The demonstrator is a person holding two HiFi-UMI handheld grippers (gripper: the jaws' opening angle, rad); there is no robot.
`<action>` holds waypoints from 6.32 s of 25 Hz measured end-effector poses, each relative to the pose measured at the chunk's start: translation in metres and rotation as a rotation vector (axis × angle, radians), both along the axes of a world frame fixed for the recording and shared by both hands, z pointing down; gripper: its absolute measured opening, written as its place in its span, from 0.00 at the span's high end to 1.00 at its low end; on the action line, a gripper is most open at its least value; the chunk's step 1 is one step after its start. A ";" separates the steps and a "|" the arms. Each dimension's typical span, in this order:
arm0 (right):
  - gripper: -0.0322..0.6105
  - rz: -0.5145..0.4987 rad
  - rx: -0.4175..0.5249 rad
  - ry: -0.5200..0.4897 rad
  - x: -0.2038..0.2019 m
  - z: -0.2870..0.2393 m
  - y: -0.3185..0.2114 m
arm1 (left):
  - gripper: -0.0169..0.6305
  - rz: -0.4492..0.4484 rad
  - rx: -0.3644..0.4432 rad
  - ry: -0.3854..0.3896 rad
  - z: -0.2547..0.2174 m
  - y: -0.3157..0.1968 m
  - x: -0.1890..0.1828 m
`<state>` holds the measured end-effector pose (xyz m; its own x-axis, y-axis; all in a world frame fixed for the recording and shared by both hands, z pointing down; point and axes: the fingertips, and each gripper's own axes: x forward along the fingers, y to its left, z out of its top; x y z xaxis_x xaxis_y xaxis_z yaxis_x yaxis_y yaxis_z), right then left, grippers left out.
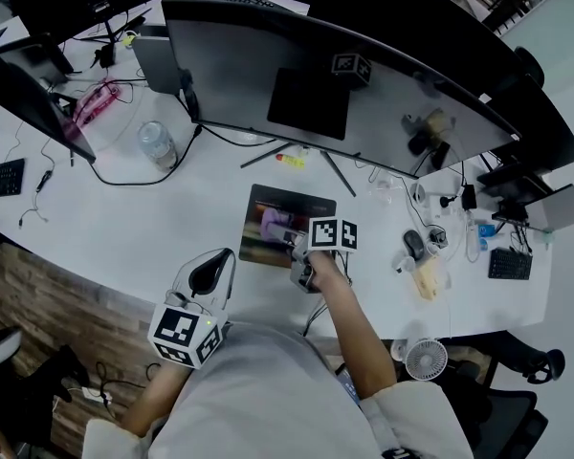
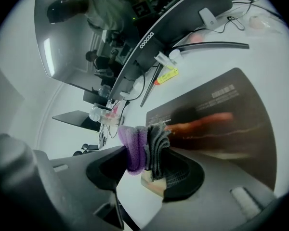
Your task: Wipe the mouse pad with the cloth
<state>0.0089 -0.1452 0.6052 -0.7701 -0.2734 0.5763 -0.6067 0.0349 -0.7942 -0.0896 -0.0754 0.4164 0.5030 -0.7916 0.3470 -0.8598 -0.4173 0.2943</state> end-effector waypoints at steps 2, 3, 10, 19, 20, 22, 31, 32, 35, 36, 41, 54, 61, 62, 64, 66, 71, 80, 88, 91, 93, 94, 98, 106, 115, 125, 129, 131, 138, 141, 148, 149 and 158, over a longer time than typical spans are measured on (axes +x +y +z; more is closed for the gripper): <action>0.62 -0.014 -0.003 -0.013 -0.012 0.001 0.001 | 0.97 -0.003 -0.001 0.000 0.001 -0.001 -0.001; 0.62 -0.018 -0.004 -0.018 -0.017 0.002 0.001 | 0.97 -0.004 -0.002 -0.001 0.001 -0.001 -0.002; 0.62 -0.027 -0.013 -0.060 -0.050 0.004 0.000 | 0.97 -0.021 -0.009 -0.004 0.001 0.000 -0.010; 0.62 -0.035 -0.042 -0.043 -0.057 0.017 0.003 | 0.97 -0.011 -0.021 -0.010 0.005 0.000 -0.007; 0.62 -0.035 -0.043 -0.043 -0.056 0.018 0.004 | 0.97 -0.013 -0.023 -0.010 0.005 -0.001 -0.008; 0.62 -0.030 -0.046 -0.052 -0.055 0.019 0.004 | 0.97 -0.012 -0.027 -0.009 0.007 -0.001 -0.007; 0.62 -0.038 -0.059 -0.065 -0.051 0.020 0.003 | 0.97 -0.004 -0.038 -0.011 0.009 -0.005 -0.003; 0.62 -0.039 -0.059 -0.066 -0.051 0.019 0.003 | 0.97 -0.004 -0.038 -0.011 0.009 -0.005 -0.003; 0.62 -0.039 -0.059 -0.068 -0.047 0.020 0.004 | 0.97 -0.001 -0.039 -0.011 0.009 -0.004 -0.001; 0.62 -0.039 -0.059 -0.068 -0.046 0.021 0.004 | 0.97 0.000 -0.039 -0.011 0.009 -0.004 -0.001; 0.62 -0.038 -0.063 -0.065 -0.038 0.020 0.005 | 0.97 0.003 -0.039 -0.011 0.010 -0.003 0.001; 0.62 -0.030 -0.062 -0.054 -0.017 0.021 0.006 | 0.97 0.004 -0.037 -0.007 0.011 -0.001 0.002; 0.62 -0.022 -0.059 -0.037 -0.001 0.022 0.007 | 0.97 0.007 -0.035 -0.005 0.010 0.000 0.000; 0.62 -0.022 -0.060 -0.036 0.001 0.022 0.007 | 0.97 0.007 -0.035 -0.006 0.010 0.000 0.000; 0.62 -0.022 -0.060 -0.032 0.007 0.022 0.008 | 0.97 0.007 -0.033 -0.008 0.010 0.001 0.000; 0.62 -0.022 -0.060 -0.028 0.013 0.022 0.009 | 0.97 0.009 -0.031 -0.009 0.010 0.001 0.001; 0.62 -0.011 -0.064 -0.020 0.030 0.023 0.010 | 0.97 0.013 -0.031 -0.010 0.010 0.001 0.003; 0.62 0.006 -0.068 -0.003 0.051 0.023 0.013 | 0.97 0.025 -0.030 -0.015 0.009 0.001 0.007; 0.62 0.019 -0.071 0.008 0.072 0.023 0.015 | 0.97 0.023 -0.027 -0.015 0.008 0.001 0.008; 0.62 0.026 -0.072 0.014 0.081 0.024 0.017 | 0.97 0.022 -0.026 -0.015 0.008 0.001 0.009; 0.62 0.032 -0.070 0.022 0.089 0.024 0.018 | 0.97 0.025 -0.026 -0.013 0.009 0.001 0.011; 0.62 0.035 -0.070 0.025 0.092 0.023 0.018 | 0.97 0.026 -0.026 -0.013 0.008 0.002 0.012; 0.62 0.049 -0.074 0.031 0.102 0.024 0.019 | 0.97 0.028 -0.025 -0.012 0.008 0.002 0.012; 0.62 0.069 -0.081 0.032 0.119 0.024 0.023 | 0.97 0.024 -0.020 -0.017 0.007 0.004 0.013; 0.62 0.094 -0.085 0.056 0.136 0.023 0.027 | 0.97 0.031 -0.020 -0.010 0.007 0.005 0.011; 0.62 0.114 -0.092 0.087 0.155 0.024 0.035 | 0.97 0.029 -0.017 -0.006 0.007 0.006 0.010; 0.62 0.118 -0.093 0.098 0.160 0.024 0.036 | 0.97 0.020 -0.012 -0.007 0.006 0.006 0.006; 0.62 0.125 -0.089 0.102 0.162 0.023 0.036 | 0.97 0.017 -0.012 -0.005 0.006 0.008 0.005; 0.62 0.133 -0.033 0.092 0.163 0.008 0.037 | 0.97 0.018 -0.011 0.001 0.005 0.010 0.005; 0.62 0.127 -0.015 0.076 0.157 -0.001 0.036 | 0.97 0.024 -0.009 -0.001 0.004 0.010 0.007; 0.62 0.103 0.039 0.030 0.130 -0.023 0.030 | 0.97 0.039 -0.017 0.000 0.005 0.011 0.013; 0.62 0.091 0.043 0.025 0.125 -0.025 0.029 | 0.97 0.038 -0.014 0.000 0.005 0.011 0.014; 0.62 -0.022 0.060 0.009 0.064 -0.026 0.030 | 0.97 0.019 -0.017 0.007 0.006 0.012 0.008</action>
